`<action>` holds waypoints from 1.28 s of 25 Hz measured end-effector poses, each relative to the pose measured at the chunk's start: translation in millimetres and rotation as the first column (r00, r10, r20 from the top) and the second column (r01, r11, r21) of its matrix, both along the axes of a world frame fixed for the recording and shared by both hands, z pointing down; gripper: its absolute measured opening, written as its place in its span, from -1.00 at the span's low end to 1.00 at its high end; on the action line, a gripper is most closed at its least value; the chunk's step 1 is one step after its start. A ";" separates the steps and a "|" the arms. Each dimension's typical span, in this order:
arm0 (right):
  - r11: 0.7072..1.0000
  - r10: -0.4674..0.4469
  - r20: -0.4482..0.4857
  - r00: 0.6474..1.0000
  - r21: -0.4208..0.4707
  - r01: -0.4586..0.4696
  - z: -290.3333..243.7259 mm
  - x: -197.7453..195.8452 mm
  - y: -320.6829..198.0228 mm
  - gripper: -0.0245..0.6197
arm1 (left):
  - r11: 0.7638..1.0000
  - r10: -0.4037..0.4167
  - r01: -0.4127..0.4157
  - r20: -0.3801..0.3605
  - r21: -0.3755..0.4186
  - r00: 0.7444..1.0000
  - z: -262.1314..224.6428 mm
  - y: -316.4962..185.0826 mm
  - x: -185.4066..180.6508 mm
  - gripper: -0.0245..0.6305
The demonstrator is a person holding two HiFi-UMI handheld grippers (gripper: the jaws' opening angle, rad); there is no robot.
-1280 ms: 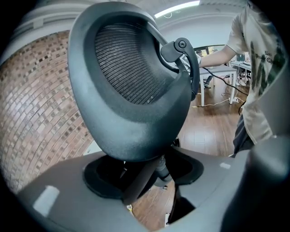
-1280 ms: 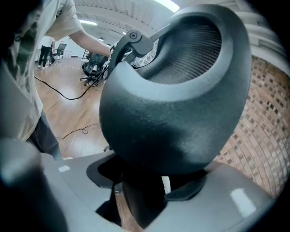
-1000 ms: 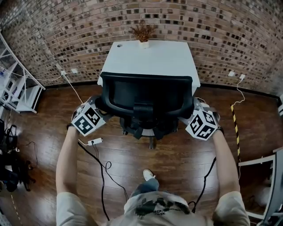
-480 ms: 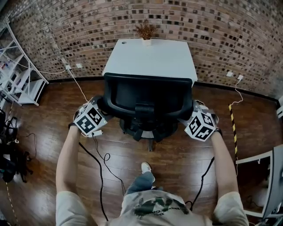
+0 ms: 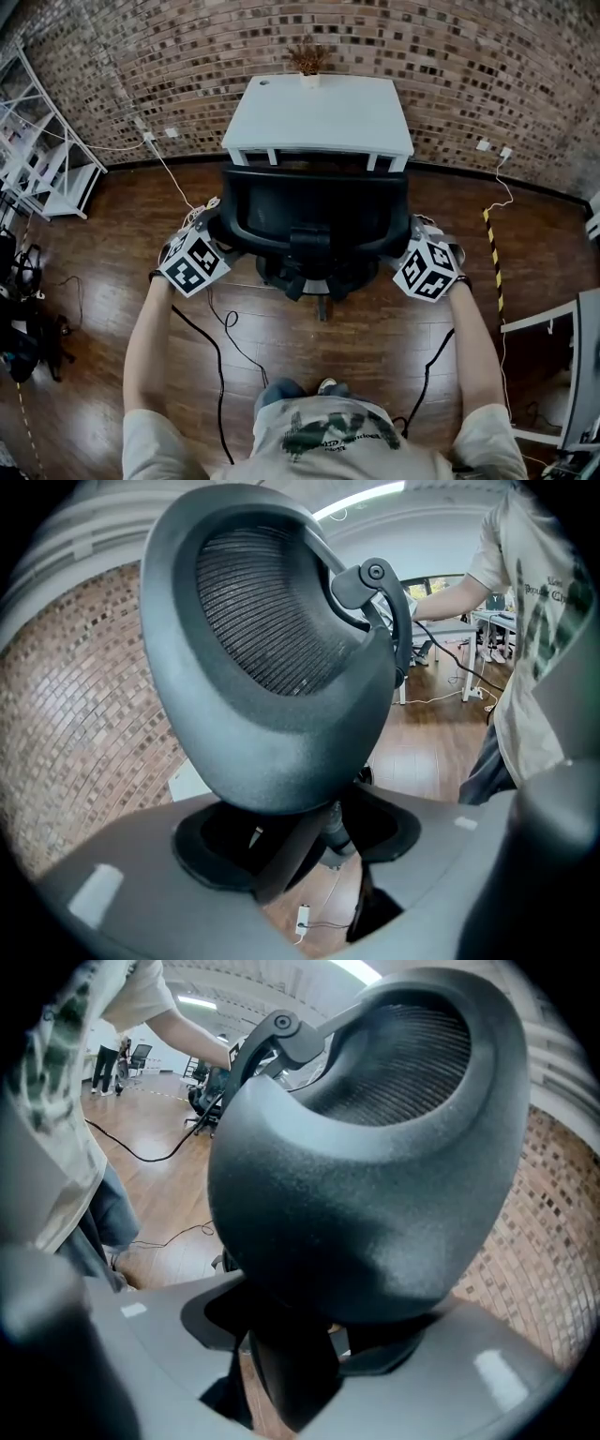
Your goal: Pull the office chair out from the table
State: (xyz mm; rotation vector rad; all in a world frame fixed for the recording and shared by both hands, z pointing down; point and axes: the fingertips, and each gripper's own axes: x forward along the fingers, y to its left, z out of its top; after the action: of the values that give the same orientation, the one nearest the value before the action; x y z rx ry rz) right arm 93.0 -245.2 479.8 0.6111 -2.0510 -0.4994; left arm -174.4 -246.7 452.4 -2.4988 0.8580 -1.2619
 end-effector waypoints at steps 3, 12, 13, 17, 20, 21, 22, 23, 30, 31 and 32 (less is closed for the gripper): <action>1.000 0.008 -0.005 1.000 -0.007 -0.008 0.8 -2.3 21.6 -0.10 | 1.000 0.006 -0.006 -0.005 0.004 1.000 0.9 21.8 -2.6 0.01; 0.999 0.047 -0.008 0.999 0.026 -0.046 0.8 -13.0 73.0 -0.09 | 0.999 0.036 -0.036 -0.005 0.029 0.999 -0.5 70.5 -14.1 0.01; 0.998 0.052 -0.010 0.999 0.030 -0.052 0.3 -13.1 76.8 -0.09 | 0.999 0.039 -0.039 -0.006 0.034 0.999 -1.5 74.0 -14.4 0.01; 0.998 0.066 -0.015 0.998 0.022 -0.066 4.1 -16.0 89.7 -0.09 | 0.998 0.050 -0.050 -0.010 0.029 0.999 1.5 85.5 -16.8 0.02; 0.995 0.084 -0.009 0.996 0.046 -0.083 4.0 -17.1 92.4 -0.06 | 0.998 0.052 -0.052 -0.006 0.029 0.999 0.9 88.9 -17.4 0.02; 0.994 0.097 -0.007 0.995 0.057 -0.097 4.2 -16.5 93.8 -0.06 | 0.998 0.046 -0.045 -0.010 0.035 0.999 1.1 90.7 -17.0 0.04; 0.991 0.113 -0.003 0.994 0.070 -0.113 3.6 -15.6 95.4 -0.04 | 0.998 0.033 -0.032 -0.021 0.046 0.999 1.0 92.8 -16.7 0.05; 0.988 0.130 0.001 0.992 0.087 -0.130 2.1 -14.6 97.0 -0.01 | 0.998 0.015 -0.013 -0.039 0.064 0.999 -0.1 95.0 -17.0 0.05; 0.954 0.256 0.071 0.964 0.143 -0.264 -25.8 -2.3 121.1 0.04 | 0.980 -0.117 0.147 -0.205 0.135 0.972 -19.3 118.0 -32.7 0.03; 0.947 0.272 0.088 0.958 0.152 -0.282 -30.7 -1.0 127.8 0.04 | 0.980 -0.122 0.153 -0.217 0.131 0.968 -20.2 124.6 -33.2 0.03; 0.940 0.286 0.104 0.953 0.164 -0.300 -35.1 -0.1 135.3 0.04 | 0.980 -0.122 0.154 -0.229 0.128 0.966 -20.3 132.5 -32.8 0.03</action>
State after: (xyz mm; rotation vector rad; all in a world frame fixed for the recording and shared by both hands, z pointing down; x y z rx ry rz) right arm 92.9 -109.9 444.7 1.0414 -1.9549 -0.4900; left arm -207.2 -114.2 432.1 -2.5308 1.1504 -0.9317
